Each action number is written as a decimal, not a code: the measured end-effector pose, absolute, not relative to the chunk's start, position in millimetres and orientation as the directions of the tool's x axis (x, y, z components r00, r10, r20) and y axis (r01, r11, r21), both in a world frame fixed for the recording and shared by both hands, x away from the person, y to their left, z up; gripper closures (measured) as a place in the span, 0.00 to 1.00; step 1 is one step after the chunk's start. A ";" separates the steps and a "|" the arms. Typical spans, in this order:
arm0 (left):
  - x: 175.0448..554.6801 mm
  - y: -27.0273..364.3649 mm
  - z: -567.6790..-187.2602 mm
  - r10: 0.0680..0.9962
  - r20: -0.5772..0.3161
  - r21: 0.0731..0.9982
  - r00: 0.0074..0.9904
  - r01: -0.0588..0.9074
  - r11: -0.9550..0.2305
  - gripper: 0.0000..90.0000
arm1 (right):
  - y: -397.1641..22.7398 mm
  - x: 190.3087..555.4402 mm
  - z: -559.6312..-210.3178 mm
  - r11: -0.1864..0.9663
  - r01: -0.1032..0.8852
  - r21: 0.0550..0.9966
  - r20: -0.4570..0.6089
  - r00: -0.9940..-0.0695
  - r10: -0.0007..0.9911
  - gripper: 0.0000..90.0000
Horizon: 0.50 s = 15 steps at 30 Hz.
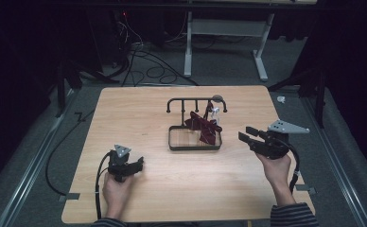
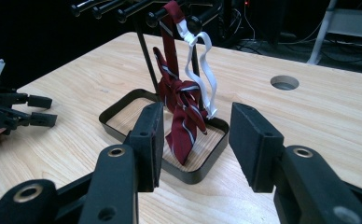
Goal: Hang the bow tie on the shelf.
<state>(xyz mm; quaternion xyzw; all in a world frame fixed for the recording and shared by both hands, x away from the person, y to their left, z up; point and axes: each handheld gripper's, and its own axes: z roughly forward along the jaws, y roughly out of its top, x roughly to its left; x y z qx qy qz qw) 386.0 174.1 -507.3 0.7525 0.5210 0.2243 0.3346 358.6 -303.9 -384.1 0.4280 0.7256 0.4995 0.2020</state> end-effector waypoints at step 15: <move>386.0 173.9 -507.4 0.935 -0.012 0.738 0.354 0.634 -0.230 0.30 | -307.2 351.2 -393.5 0.119 0.436 0.892 0.157 -0.546 0.823 0.63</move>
